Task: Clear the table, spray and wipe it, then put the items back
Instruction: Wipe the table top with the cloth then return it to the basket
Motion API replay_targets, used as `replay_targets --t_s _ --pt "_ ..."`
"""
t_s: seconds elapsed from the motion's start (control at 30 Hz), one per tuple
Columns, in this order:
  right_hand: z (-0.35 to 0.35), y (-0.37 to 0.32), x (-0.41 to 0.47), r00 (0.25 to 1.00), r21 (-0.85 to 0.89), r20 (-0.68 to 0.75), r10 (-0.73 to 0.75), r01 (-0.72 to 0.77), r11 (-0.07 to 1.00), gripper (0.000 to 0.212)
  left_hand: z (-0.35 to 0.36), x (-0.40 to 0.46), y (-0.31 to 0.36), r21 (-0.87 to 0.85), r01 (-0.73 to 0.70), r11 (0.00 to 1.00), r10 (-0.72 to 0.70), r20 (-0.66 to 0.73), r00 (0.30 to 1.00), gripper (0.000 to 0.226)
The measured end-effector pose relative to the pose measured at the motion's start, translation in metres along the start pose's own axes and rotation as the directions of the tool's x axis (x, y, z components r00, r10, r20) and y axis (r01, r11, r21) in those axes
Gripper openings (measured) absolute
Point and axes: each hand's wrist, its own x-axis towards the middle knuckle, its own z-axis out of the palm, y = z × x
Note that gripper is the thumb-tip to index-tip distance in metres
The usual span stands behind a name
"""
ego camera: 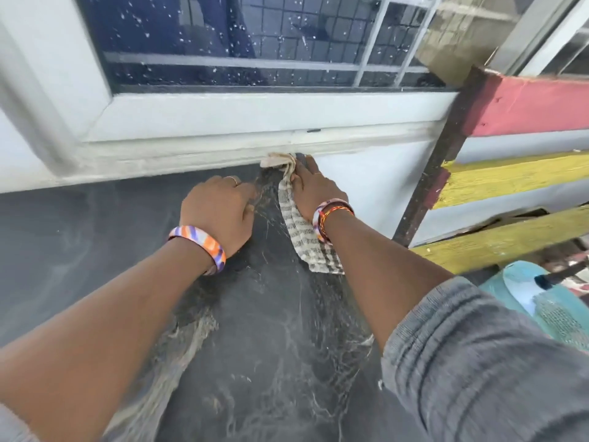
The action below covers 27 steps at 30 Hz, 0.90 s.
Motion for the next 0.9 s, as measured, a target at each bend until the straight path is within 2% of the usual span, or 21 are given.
replay_targets --t_s 0.2,0.67,0.8,0.9 --pt "-0.002 0.012 -0.047 0.999 -0.017 0.028 0.02 -0.02 1.0 0.049 -0.014 -0.028 0.023 0.009 -0.01 1.0 0.009 0.066 0.998 0.032" --pt "-0.003 0.086 -0.274 0.997 0.006 0.068 0.023 -0.024 1.0 0.048 -0.053 -0.155 0.145 -0.014 -0.099 0.995 0.099 0.236 0.967 0.031" --pt "-0.002 0.111 -0.351 0.998 0.026 0.056 0.021 -0.023 0.999 0.047 -0.065 -0.206 0.182 -0.12 -0.023 0.992 0.064 0.344 0.937 0.03" --pt "-0.003 0.13 -0.411 0.997 0.057 0.063 0.039 -0.043 0.997 0.047 -0.072 -0.244 0.211 -0.194 -0.005 0.981 0.1 0.482 0.871 0.025"
